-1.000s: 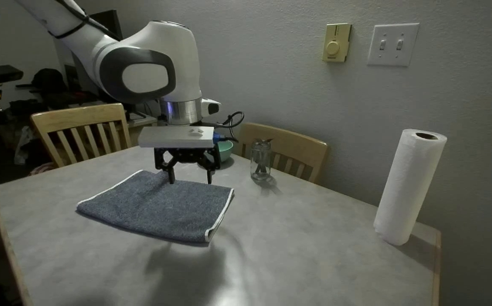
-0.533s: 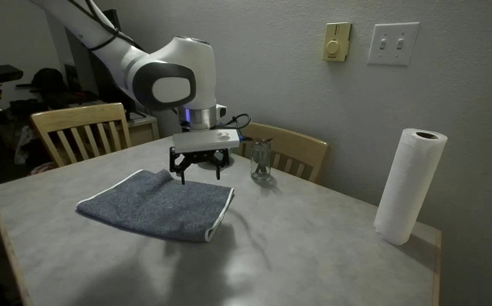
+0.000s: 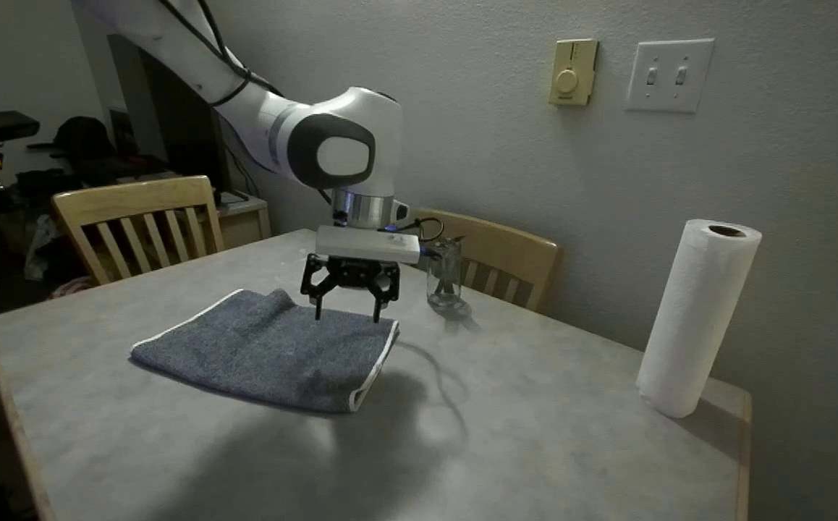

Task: Fold the towel in half

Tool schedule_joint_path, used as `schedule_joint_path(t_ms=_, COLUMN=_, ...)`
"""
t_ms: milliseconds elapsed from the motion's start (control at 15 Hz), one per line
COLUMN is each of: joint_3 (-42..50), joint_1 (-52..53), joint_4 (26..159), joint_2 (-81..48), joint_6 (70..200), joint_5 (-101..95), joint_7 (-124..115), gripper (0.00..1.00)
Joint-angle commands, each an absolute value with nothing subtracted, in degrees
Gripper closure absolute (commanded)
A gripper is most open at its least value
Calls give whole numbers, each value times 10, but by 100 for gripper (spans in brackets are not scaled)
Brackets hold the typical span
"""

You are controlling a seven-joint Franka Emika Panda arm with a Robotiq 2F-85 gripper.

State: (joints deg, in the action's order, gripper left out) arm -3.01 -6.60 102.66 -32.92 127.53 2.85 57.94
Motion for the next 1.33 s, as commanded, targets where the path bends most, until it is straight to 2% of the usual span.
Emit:
schedule_joint_path(t_ms=0, joint_3=-27, joint_1=-66, joint_4=992, joint_2=-353, joint_6=1245, joint_5=24, joint_7=519, gripper=0)
schedule_joint_path(t_ms=600, joint_3=-52, joint_1=-102, joint_4=992, joint_2=-420, joint_6=1333, joint_5=69, joint_7=512, gripper=0)
schedule_joint_path(t_ms=1000, joint_3=-65, joint_1=-118, joint_4=979, joint_2=-437, joint_6=1346, joint_5=71, joint_7=513, gripper=0)
schedule_joint_path(t_ms=1267, joint_3=-43, joint_1=-113, joint_4=996, joint_2=-420, joint_6=1348, joint_5=49, joint_7=493, gripper=0)
